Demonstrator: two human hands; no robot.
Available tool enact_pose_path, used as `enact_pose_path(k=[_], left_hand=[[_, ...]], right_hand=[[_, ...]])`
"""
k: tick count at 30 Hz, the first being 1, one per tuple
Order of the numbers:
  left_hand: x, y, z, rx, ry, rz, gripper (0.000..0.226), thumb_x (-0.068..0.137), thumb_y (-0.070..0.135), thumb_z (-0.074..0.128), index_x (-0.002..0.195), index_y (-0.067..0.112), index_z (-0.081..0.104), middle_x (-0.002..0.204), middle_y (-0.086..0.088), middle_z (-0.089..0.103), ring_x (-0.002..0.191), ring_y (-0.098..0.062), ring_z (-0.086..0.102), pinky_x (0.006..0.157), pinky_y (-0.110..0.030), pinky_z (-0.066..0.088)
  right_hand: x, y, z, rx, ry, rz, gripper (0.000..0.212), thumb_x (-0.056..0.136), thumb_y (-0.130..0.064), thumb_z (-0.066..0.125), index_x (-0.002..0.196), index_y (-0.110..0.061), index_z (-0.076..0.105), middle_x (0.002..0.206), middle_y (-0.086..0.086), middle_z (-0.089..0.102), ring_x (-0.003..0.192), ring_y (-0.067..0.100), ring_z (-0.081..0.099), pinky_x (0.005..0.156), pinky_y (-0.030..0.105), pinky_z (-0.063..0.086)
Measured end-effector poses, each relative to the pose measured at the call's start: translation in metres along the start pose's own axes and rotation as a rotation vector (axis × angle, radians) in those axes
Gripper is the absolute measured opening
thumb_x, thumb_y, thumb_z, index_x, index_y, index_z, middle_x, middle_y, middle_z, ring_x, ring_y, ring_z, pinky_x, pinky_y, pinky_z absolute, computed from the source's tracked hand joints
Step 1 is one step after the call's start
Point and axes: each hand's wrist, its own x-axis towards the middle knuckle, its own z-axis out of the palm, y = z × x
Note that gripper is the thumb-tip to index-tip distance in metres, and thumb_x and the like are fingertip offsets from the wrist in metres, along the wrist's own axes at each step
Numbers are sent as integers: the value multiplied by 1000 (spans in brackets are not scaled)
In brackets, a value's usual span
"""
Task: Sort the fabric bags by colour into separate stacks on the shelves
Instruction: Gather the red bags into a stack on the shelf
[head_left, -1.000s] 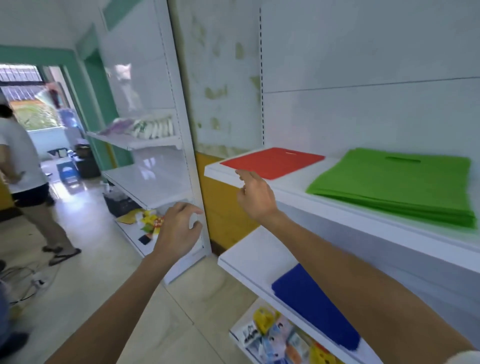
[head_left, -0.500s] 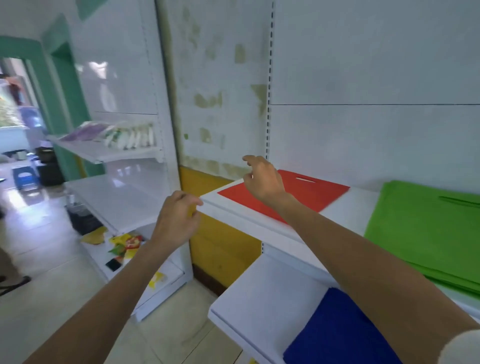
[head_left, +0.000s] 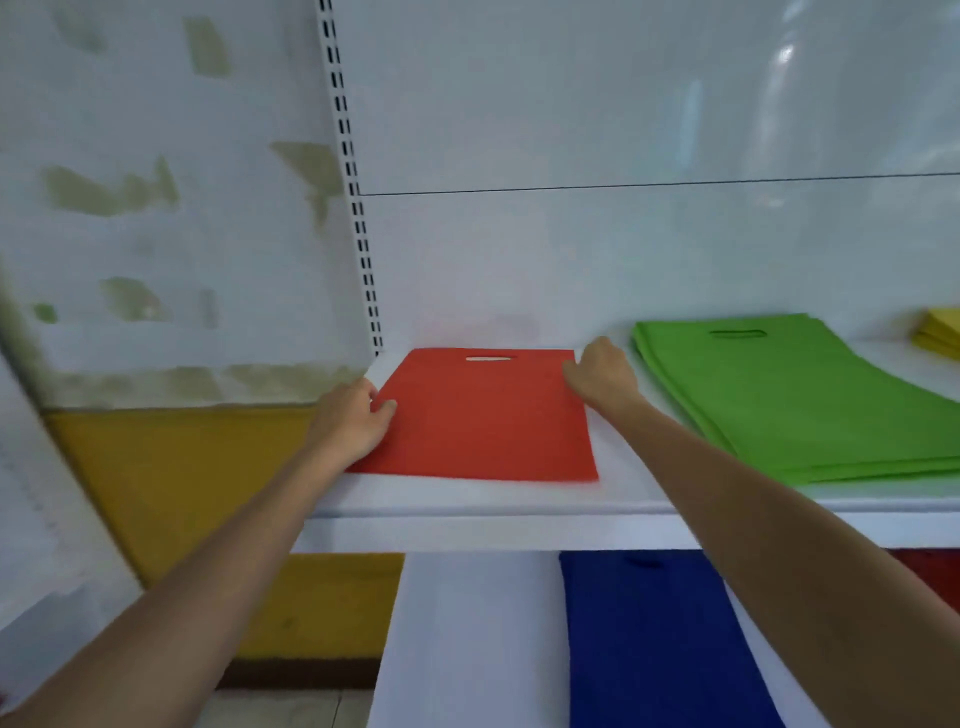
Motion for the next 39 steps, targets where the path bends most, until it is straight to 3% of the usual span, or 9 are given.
enact_pose_path(k=[4,10,13,16,22,27,33,36,39], left_hand=[[23,-2,17,97,-20,-22,40,88,44,56,102,7,61,110,-16,61,103,-34,56,85,-37,45],[32,-8,21,-41,57,-81,33,88,26,61,107,-2,61,109,-19,63,105,-34,57,85,-36,44],[35,-11,19,-29,34,-93,35,87,29,62,91,-5,65,94,-21,66,96,-36,60,74,-35,43],[36,-12,19,-71,3,-111,28,87,28,62,74,4,64,91,-17,68,92,-33,61,73,-32,44],[31,-7,18,-162,122,-125,11,87,20,63,90,12,69,100,-9,68,94,-28,61,70,-29,42],[27,-5,15,-134,260,-95,18,89,21,58,98,14,72,100,-10,69,94,-32,62,67,-29,40],[24,-8,14,-276,377,-17,19,93,20,51,103,9,62,98,-13,68,92,-34,61,70,-34,43],[19,-3,7,-337,403,104,19,92,13,49,109,8,57,95,-16,68,88,-36,62,75,-40,46],[14,19,-7,-328,417,221,23,90,4,48,103,9,66,100,-17,68,92,-35,62,81,-35,44]], right_hand=[[-5,-2,17,-46,9,126,45,93,-31,47,126,-1,50,132,19,49,122,34,48,98,37,40],[-2,-3,26,-37,101,238,33,84,-20,56,115,-9,58,122,14,59,113,31,56,91,34,44],[-3,-3,28,-14,133,160,31,83,-13,53,113,-10,56,118,13,59,110,32,55,88,33,43],[-5,-7,30,-7,169,18,31,83,-5,47,114,-9,53,117,11,59,108,31,53,83,33,41],[-7,-11,31,31,262,-123,27,82,2,41,107,-3,47,102,18,60,93,37,53,70,34,35],[-9,-13,30,135,385,-155,29,83,5,39,110,1,44,86,14,50,86,36,53,65,33,29],[-17,-24,28,226,488,-256,48,84,10,38,131,3,40,122,23,51,106,37,51,86,38,35],[-21,-32,9,298,540,-302,46,84,11,37,130,6,41,124,24,50,111,38,50,89,34,32],[-26,-30,-30,342,612,-391,58,78,17,37,134,0,40,123,21,53,109,36,52,88,31,34]])
